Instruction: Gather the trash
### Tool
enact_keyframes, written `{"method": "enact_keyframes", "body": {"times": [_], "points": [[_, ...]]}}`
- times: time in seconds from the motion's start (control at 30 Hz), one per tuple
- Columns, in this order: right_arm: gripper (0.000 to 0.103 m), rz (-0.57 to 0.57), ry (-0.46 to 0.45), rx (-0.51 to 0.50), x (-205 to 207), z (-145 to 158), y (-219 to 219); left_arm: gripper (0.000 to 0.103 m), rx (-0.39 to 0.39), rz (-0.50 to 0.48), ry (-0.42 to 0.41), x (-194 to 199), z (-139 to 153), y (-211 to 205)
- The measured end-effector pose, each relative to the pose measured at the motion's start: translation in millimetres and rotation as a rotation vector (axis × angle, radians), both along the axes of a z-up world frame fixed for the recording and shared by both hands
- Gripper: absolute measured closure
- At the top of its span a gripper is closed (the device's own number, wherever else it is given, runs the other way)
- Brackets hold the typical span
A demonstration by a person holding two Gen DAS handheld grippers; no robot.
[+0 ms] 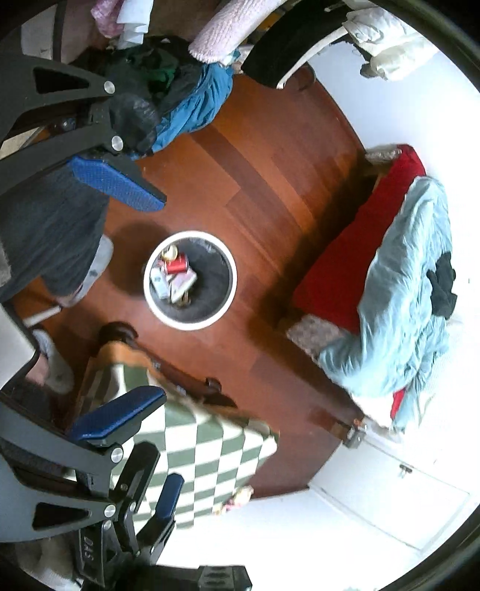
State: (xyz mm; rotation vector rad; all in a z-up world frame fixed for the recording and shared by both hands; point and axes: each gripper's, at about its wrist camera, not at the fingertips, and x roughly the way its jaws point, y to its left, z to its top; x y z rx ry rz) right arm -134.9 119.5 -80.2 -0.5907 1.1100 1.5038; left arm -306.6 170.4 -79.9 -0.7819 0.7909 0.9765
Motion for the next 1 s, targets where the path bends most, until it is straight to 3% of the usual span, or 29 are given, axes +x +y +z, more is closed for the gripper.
{"method": "enact_keyframes", "body": {"times": [0.2,0.47,1.0], "points": [[0.000,0.014,0.029,0.035,4,37,-27,0.007,0.001,-0.023,-0.051,3,27,-22],[0.000,0.036,0.064,0.055,5,63,-46,0.007,0.013,-0.041,-0.079,6,49,-39],[0.000,0.054,0.090,0.057,5,80,-54,0.007,0.032,-0.043,-0.107,4,65,-52]]}}
